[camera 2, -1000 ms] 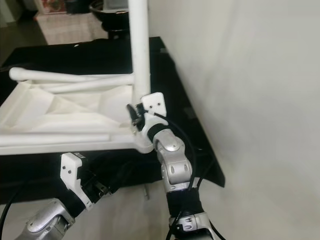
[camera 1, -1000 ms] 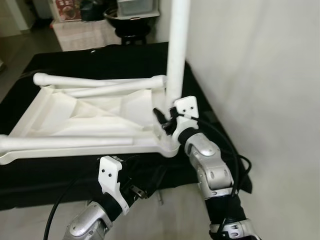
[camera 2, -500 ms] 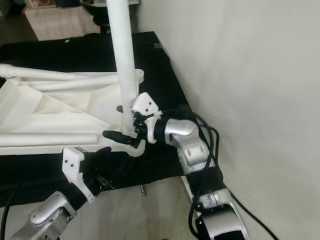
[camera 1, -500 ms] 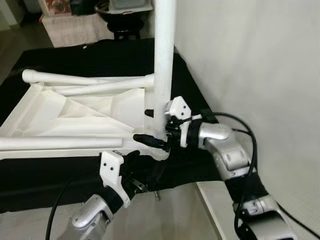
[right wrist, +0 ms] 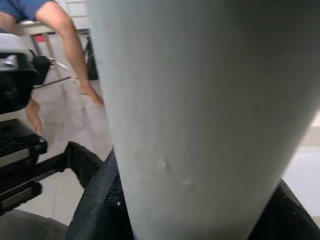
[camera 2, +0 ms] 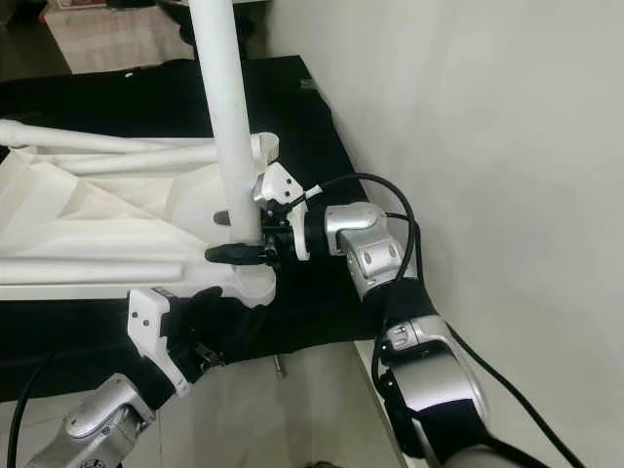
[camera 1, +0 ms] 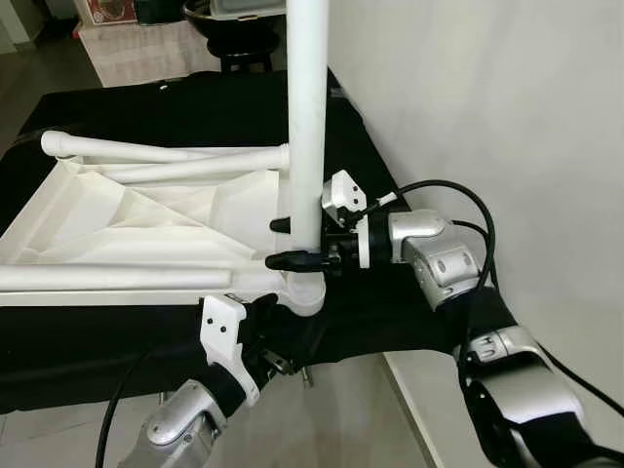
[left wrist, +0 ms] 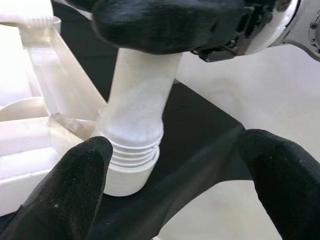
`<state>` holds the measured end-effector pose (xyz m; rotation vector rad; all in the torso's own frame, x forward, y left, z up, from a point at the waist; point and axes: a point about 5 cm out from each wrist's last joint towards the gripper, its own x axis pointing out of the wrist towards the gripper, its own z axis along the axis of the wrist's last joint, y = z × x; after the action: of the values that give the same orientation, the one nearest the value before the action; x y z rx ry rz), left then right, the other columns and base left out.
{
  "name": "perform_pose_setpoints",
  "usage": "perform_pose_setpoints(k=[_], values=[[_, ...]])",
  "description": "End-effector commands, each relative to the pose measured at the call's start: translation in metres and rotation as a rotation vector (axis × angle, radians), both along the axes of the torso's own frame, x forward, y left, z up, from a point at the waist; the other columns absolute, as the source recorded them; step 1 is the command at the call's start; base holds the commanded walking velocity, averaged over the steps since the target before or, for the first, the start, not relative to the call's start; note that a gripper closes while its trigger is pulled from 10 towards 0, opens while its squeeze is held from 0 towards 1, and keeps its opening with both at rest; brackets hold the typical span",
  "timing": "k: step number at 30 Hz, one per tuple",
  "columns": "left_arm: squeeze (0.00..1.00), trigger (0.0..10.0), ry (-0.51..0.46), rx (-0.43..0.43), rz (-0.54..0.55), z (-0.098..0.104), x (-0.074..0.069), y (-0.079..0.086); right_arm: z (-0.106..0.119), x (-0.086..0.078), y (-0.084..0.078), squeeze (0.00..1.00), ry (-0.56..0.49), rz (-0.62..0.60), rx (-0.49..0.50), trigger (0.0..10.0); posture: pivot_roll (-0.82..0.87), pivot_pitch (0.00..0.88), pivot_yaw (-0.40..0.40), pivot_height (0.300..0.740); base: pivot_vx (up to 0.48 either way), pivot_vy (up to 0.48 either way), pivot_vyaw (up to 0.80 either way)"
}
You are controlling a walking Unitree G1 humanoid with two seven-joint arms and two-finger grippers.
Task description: Building children table
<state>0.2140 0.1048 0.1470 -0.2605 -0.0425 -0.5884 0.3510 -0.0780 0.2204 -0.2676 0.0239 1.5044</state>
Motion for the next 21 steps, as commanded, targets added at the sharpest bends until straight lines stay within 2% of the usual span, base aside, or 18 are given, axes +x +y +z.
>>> perform_pose_setpoints(k=[1,5,8,9,10,11,12,13,14,15,16,17,18,21], values=[[0.0,10.0,0.008,0.004,0.001,0.0,-0.002,-0.002,-0.003,-0.002,0.005,0.0,0.012,0.053,-0.007,0.0,-0.02,0.139,-0.034,0.74,0.0,0.0,0.0],[0.0,10.0,0.01,0.003,0.0,0.0,-0.003,-0.001,-0.007,0.0,0.0,0.0,0.015,0.012,0.0,0.0,-0.02,0.142,-0.036,0.74,0.0,0.0,0.0],[0.0,10.0,0.011,0.003,0.001,0.0,-0.003,0.0,-0.013,0.002,-0.008,0.0,0.011,-0.114,0.007,0.0,-0.03,0.148,-0.035,0.74,0.0,0.0,0.0],[0.0,10.0,0.011,0.003,0.001,0.0,-0.003,0.0,-0.013,0.002,-0.008,0.0,0.011,-0.114,0.007,0.0,-0.03,0.148,-0.035,0.74,0.0,0.0,0.0],[0.0,10.0,0.011,0.003,0.003,0.0,-0.003,0.002,-0.02,0.001,-0.012,0.0,0.03,-0.234,0.025,0.0,-0.03,0.155,-0.036,0.74,0.0,0.0,0.0],[0.0,10.0,0.011,0.003,0.003,0.0,-0.003,0.002,-0.02,0.001,-0.012,0.0,0.03,-0.234,0.025,0.0,-0.03,0.155,-0.036,0.74,0.0,0.0,0.0],[0.0,10.0,0.012,0.005,0.005,0.0,-0.003,0.004,-0.036,0.006,-0.012,0.0,0.057,-0.613,0.082,0.0,-0.04,0.156,-0.029,0.74,0.0,0.0,0.0],[0.0,10.0,0.013,0.006,0.008,0.001,-0.003,0.006,-0.059,-0.009,-0.01,0.0,0.13,-0.845,0.095,0.0,-0.05,0.16,-0.009,0.74,0.0,0.0,0.0],[0.0,10.0,0.013,0.006,0.008,0.001,-0.003,0.006,-0.059,-0.009,-0.01,0.0,0.13,-0.845,0.095,0.0,-0.05,0.16,-0.009,0.74,0.0,0.0,0.0],[0.0,10.0,0.015,0.01,0.007,0.0,-0.002,0.008,-0.069,-0.019,-0.008,0.0,0.155,-0.998,0.106,0.0,-0.06,0.15,0.0,0.74,0.0,0.0,0.0],[0.0,10.0,0.018,0.013,0.004,-0.001,-0.001,0.009,-0.073,-0.024,-0.001,0.0,0.172,-1.036,0.119,0.0,-0.06,0.135,0.001,0.74,0.0,0.0,0.0],[0.0,10.0,0.018,0.013,0.004,-0.001,-0.001,0.009,-0.073,-0.024,-0.001,0.0,0.172,-1.036,0.119,0.0,-0.06,0.135,0.001,0.74,0.0,0.0,0.0],[0.0,10.0,0.02,0.014,0.001,-0.002,0.001,0.01,-0.072,-0.023,0.006,0.0,0.173,-1.011,0.128,0.0,-0.06,0.127,-0.004,0.74,0.0,0.0,0.0],[0.0,10.0,0.021,0.014,-0.002,-0.002,0.003,0.009,-0.07,-0.019,0.012,0.0,0.167,-0.981,0.135,0.0,-0.04,0.13,-0.015,0.74,0.0,0.0,0.0]])
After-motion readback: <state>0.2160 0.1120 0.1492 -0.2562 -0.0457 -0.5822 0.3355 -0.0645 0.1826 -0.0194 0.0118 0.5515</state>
